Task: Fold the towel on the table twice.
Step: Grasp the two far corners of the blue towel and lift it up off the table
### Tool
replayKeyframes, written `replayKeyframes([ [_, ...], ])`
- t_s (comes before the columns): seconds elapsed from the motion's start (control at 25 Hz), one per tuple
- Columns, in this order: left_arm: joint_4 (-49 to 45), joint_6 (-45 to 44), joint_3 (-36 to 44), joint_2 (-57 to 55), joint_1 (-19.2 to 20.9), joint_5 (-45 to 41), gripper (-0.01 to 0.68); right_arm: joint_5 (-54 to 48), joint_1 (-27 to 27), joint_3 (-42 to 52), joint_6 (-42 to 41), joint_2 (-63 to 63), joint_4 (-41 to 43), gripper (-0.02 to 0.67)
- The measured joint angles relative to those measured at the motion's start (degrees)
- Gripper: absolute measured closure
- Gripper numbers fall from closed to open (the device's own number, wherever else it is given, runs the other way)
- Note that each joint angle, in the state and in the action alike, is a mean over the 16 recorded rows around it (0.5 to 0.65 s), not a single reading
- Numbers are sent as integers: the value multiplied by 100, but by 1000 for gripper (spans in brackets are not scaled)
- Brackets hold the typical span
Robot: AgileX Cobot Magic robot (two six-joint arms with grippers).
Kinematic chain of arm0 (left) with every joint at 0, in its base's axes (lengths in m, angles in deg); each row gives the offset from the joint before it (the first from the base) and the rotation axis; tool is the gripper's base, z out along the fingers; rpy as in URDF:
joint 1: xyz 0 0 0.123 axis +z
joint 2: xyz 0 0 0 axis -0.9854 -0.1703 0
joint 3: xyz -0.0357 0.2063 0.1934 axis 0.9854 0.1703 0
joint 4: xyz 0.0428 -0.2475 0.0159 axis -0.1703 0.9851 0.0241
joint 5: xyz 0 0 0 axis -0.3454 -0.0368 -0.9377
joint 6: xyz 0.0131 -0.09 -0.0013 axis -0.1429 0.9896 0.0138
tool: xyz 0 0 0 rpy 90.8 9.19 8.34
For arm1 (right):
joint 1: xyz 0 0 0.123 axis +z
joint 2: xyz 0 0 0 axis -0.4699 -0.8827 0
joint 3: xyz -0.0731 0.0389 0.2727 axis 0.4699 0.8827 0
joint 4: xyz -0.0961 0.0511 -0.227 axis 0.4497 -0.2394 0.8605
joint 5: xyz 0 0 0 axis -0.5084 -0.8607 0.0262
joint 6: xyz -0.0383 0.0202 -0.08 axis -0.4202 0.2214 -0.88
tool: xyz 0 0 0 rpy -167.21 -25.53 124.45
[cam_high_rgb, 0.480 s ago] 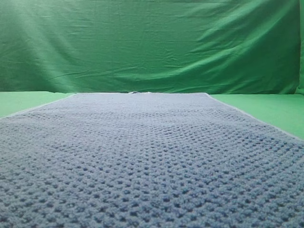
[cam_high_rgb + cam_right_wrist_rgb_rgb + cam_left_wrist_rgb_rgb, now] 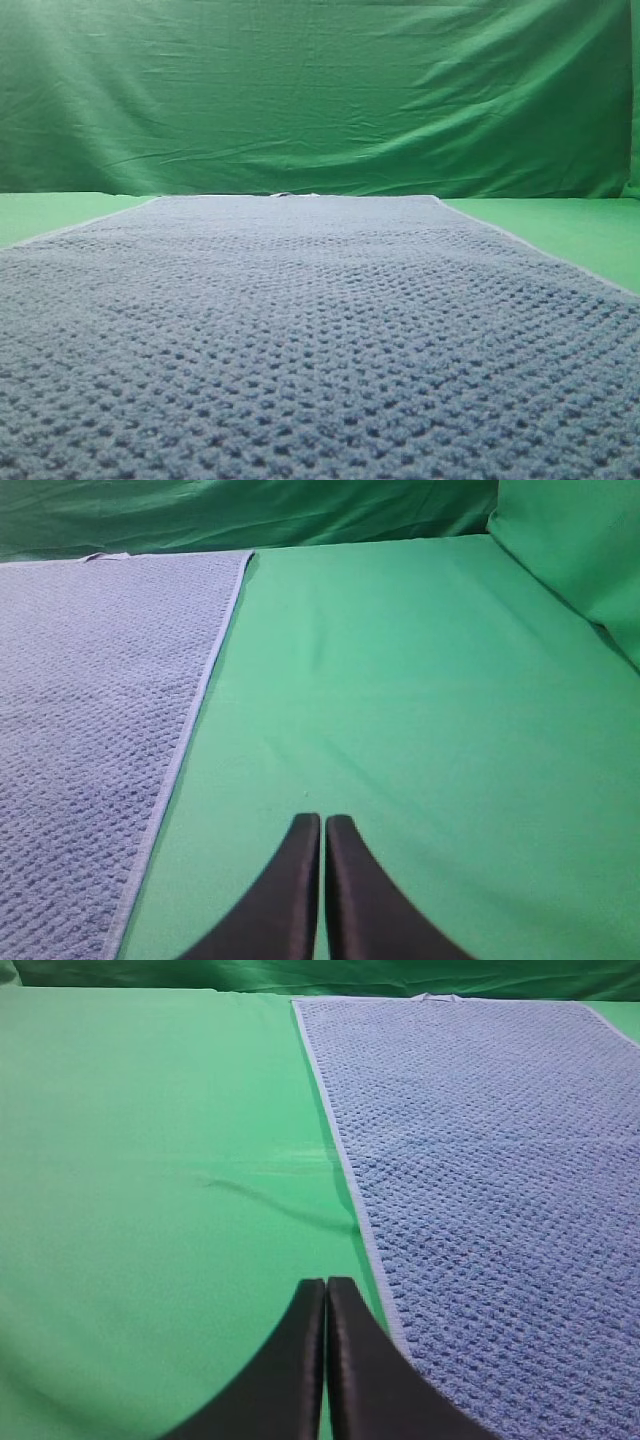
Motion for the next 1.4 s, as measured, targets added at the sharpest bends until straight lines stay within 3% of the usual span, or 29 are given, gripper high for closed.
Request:
replayKeyframes([
  [0.52,196,0,5,0,0,256,673,240,0,0,0,0,-82,649],
  [1.08,756,78,-92,-2,0,1881,673,2421,0,-18,125,0,-324,649],
  [1.4,769,152,-986,-384,-4,1255,673,2215,0,-681,324,-195,-313,649],
])
